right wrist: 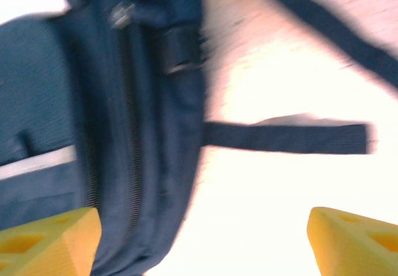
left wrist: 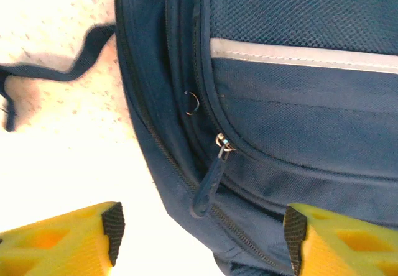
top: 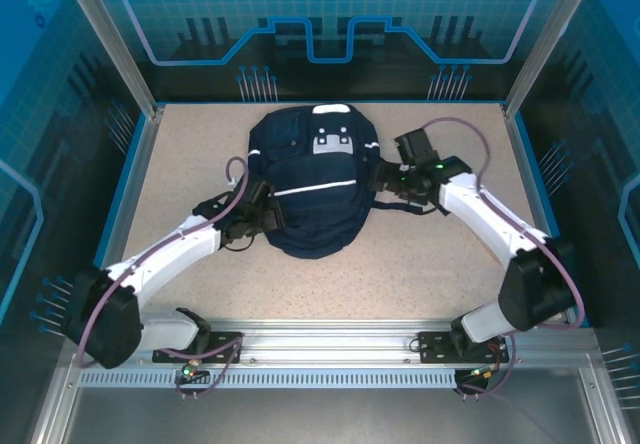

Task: Pack the student bag

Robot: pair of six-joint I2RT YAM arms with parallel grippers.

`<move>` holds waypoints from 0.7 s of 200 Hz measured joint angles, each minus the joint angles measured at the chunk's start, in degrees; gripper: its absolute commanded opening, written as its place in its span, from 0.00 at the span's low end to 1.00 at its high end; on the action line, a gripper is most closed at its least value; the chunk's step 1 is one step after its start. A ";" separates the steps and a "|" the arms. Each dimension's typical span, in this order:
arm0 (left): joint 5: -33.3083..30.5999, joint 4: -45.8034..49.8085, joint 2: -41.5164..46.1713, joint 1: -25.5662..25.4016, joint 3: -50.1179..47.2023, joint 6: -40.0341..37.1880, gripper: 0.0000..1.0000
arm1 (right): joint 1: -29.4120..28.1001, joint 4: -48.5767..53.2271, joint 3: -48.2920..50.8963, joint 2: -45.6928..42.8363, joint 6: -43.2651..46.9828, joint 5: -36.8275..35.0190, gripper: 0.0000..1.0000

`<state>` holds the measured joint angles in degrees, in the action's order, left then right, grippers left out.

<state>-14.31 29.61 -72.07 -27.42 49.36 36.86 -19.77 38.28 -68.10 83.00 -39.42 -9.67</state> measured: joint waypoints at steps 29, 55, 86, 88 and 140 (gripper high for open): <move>-0.02 1.95 4.55 0.81 0.11 -1.55 0.90 | 11.69 1.90 3.96 -2.64 2.27 -4.39 0.95; 0.04 2.86 5.70 0.81 1.09 -2.84 0.94 | 21.75 2.60 7.96 -2.64 3.56 -5.97 0.96; 0.72 3.10 5.73 0.81 1.84 -3.91 0.96 | 30.64 3.02 9.40 -1.73 5.22 -6.75 0.98; 0.85 3.10 5.73 0.81 1.84 -4.00 0.96 | 31.08 3.02 9.40 -1.57 5.46 -6.88 0.98; 3.02 3.15 5.66 0.83 2.40 -5.27 0.98 | 36.76 2.64 7.82 5.14 12.33 -4.61 1.00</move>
<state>-11.29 32.75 -66.41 -26.59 51.77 31.59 16.99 40.93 -60.27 88.14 -27.09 -14.28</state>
